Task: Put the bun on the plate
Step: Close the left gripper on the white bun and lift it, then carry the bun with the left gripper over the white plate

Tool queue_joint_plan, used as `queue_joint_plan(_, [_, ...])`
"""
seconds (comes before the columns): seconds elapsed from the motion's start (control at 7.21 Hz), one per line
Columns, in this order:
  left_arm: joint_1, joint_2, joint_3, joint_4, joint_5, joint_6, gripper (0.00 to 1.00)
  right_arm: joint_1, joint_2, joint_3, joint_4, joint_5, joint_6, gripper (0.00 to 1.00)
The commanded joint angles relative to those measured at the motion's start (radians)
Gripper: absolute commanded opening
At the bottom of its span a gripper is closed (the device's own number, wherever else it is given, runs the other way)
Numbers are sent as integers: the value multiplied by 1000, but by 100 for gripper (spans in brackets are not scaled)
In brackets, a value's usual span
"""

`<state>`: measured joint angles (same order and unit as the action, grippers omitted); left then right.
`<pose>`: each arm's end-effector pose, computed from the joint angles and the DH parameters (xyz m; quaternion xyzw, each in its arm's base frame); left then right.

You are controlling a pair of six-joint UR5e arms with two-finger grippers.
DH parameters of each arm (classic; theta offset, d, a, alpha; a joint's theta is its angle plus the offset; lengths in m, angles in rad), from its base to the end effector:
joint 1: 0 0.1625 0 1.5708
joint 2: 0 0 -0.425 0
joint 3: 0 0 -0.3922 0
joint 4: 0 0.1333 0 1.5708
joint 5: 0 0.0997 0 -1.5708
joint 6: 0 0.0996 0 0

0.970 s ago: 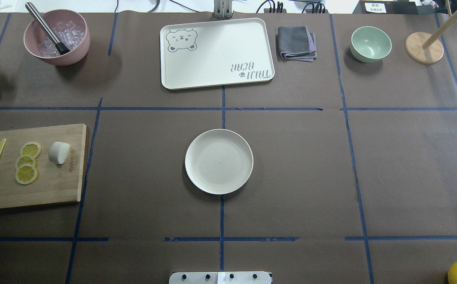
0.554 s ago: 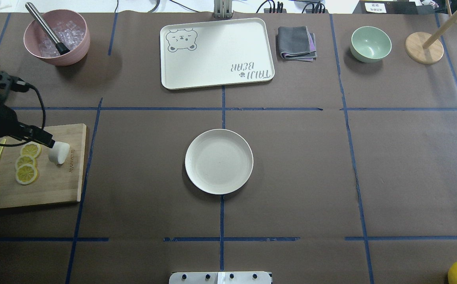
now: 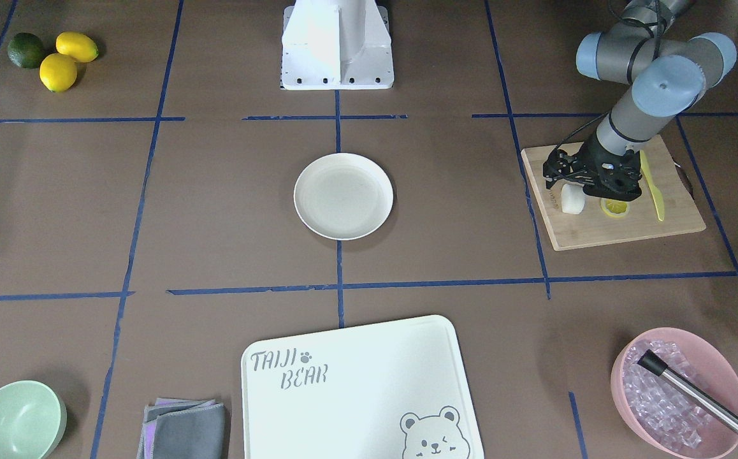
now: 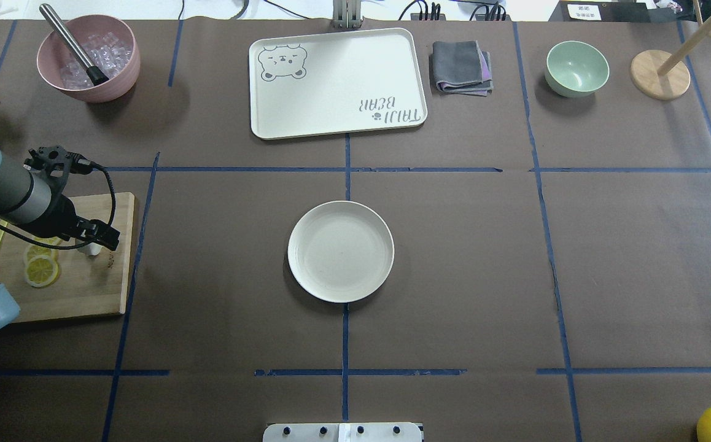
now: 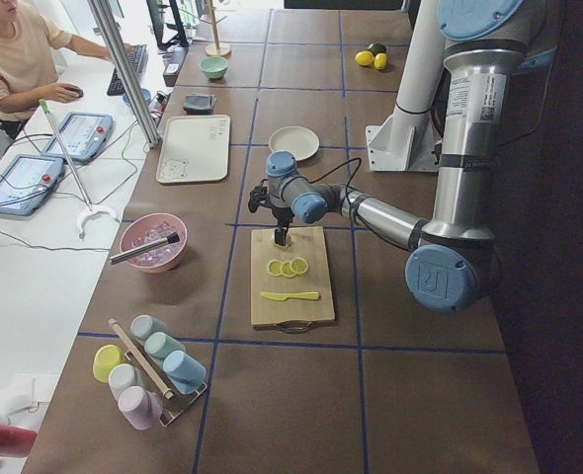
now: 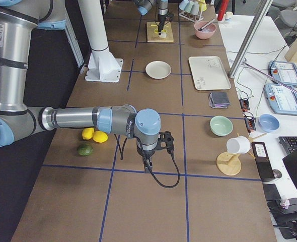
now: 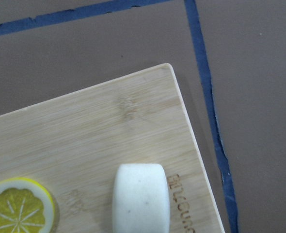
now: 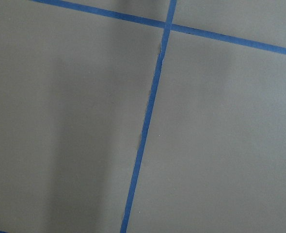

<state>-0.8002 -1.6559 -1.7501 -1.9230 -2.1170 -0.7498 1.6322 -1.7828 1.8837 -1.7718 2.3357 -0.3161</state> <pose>0.3213 -0.4480 0.4952 0.0347 0.3876 0.0914 0.9166 0.0883 -0.3881 0.6199 0.0243 -0.3748 -0.0992 0.9215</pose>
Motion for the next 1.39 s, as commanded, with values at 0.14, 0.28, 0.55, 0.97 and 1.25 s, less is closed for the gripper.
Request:
queue_joint_plan(0.14, [1, -31, 29, 4, 3, 10, 61, 0, 0, 2, 0, 1, 0, 100])
queue_joint_plan(0.28, [1, -30, 31, 4, 5, 10, 45, 0, 0, 2, 0, 1, 0, 100])
queue_joint_plan(0.55, [-2, -31, 26, 6, 5, 10, 30, 0, 0, 2, 0, 1, 0, 100])
queue_joint_plan(0.97, [-10, -175, 9, 132, 5, -29, 30, 0, 0, 3, 0, 2, 0, 100])
queue_joint_plan(1.25, [31, -400, 27, 298, 9, -220, 31, 0, 0, 3, 0, 2, 0, 100])
